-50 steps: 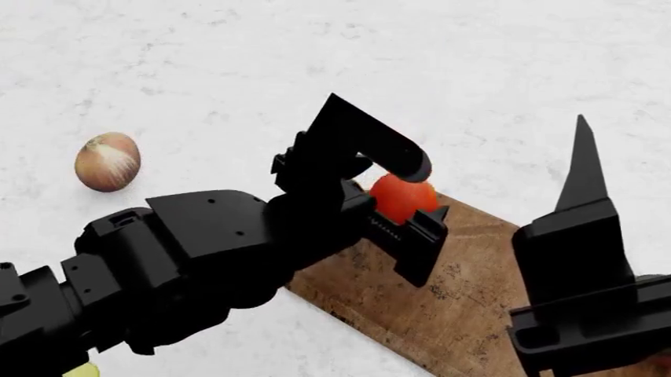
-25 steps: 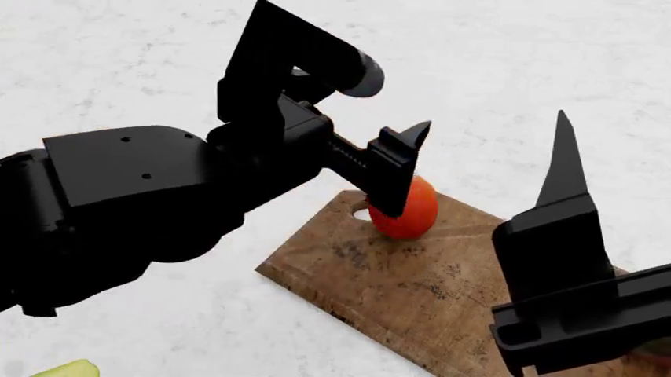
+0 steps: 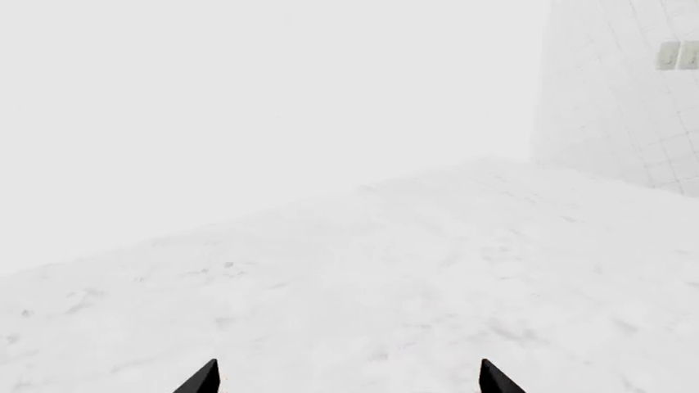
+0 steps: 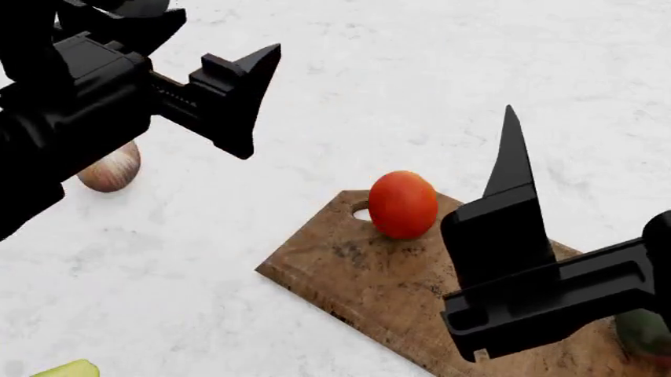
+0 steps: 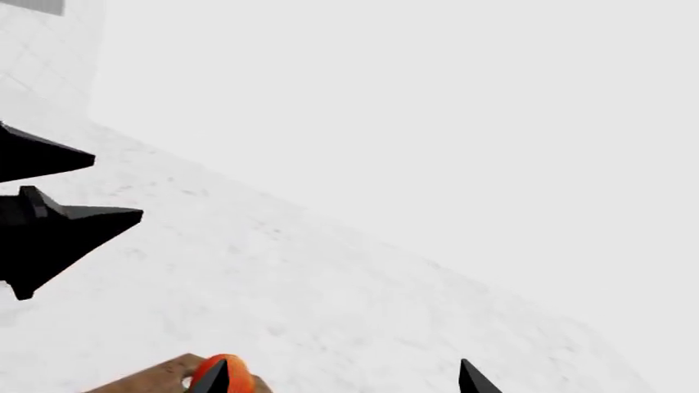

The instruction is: Place the avocado, onion, tomato and bell pepper on the cutting board.

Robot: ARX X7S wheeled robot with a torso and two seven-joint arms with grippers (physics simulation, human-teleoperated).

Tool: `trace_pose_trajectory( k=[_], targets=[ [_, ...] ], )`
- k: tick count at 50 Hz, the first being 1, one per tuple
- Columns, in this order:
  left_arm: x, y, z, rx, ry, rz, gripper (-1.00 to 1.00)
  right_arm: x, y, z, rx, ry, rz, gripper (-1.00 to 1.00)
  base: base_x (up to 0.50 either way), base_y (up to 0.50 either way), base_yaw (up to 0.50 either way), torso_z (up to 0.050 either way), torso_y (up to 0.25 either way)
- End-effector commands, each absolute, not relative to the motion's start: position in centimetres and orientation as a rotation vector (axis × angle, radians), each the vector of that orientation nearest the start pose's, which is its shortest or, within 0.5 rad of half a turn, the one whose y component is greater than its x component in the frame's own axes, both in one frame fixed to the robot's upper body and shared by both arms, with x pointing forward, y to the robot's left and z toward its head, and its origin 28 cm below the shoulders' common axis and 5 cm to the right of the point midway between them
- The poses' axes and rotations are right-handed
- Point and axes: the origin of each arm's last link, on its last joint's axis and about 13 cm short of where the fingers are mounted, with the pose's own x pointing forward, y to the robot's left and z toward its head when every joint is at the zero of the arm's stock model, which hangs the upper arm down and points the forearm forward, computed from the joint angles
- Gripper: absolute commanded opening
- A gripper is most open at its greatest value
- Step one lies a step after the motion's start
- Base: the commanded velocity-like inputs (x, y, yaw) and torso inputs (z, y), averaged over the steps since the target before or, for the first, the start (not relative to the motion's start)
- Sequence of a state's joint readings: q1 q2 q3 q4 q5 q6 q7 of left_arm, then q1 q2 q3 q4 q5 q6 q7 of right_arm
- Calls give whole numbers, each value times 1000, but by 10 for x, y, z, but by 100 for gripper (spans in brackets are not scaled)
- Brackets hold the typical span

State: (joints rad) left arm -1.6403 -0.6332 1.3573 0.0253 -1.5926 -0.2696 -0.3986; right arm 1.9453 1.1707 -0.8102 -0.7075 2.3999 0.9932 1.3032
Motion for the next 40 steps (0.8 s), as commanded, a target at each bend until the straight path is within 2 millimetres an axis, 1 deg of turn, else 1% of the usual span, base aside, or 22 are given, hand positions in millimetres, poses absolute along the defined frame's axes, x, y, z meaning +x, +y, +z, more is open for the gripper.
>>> trace_pose_trajectory(
  k=[1, 2, 5, 8, 11, 15, 19, 24, 26, 30, 32, 34, 35, 36, 37, 40],
  targets=[
    [274, 212, 306, 51, -57, -495, 100, 117, -143, 361, -387, -55, 110, 100, 0, 0, 0, 0, 0],
    [268, 215, 304, 50, -56, -495, 100, 117, -143, 361, -389, -55, 112, 100, 0, 0, 0, 0, 0],
    [263, 224, 300, 100, -98, -431, 100, 117, -143, 362, -389, -57, 114, 100, 0, 0, 0, 0, 0],
    [260, 230, 297, 78, -93, -397, 100, 118, -142, 363, -390, -62, 123, 100, 0, 0, 0, 0, 0],
    [254, 237, 294, 93, -90, -373, 100, 119, -141, 361, -389, -61, 132, 100, 0, 0, 0, 0, 0],
    [252, 249, 297, 100, -102, -316, 100, 120, -140, 361, -382, -66, 141, 100, 0, 0, 0, 0, 0],
    [247, 256, 295, 127, -93, -283, 100, 124, -137, 360, -376, -78, 165, 100, 0, 0, 0, 0, 0],
    [245, 264, 293, 134, -73, -252, 100, 127, -136, 359, -376, -77, 175, 100, 0, 0, 0, 0, 0],
    [247, 267, 292, 160, -71, -226, 100, 129, -135, 358, -375, -77, 179, 100, 0, 0, 0, 0, 0],
    [253, 271, 298, 158, -29, -214, 100, 132, -134, 356, -374, -73, 185, 100, 0, 0, 0, 0, 0],
    [259, 273, 302, 150, 2, -210, 100, 133, -134, 356, -373, -73, 188, 100, 0, 0, 0, 0, 0],
    [265, 273, 307, 147, 37, -219, 100, 134, -134, 355, -372, -72, 188, 100, 0, 0, 0, 0, 0],
    [270, 274, 312, 104, 57, -223, 100, 135, -134, 355, -372, -72, 189, 100, 0, 0, 0, 0, 0],
    [276, 273, 319, 124, 56, -224, 100, 135, -134, 355, -368, -71, 193, 100, 0, 0, 0, 0, 0],
    [282, 273, 324, 104, 75, -230, 100, 135, -134, 355, -370, -71, 190, 100, 0, 0, 0, 0, 0],
    [293, 272, 332, 107, 141, -243, 100, 135, -134, 356, -373, -71, 187, 100, 0, 0, 0, 0, 0]
  ],
)
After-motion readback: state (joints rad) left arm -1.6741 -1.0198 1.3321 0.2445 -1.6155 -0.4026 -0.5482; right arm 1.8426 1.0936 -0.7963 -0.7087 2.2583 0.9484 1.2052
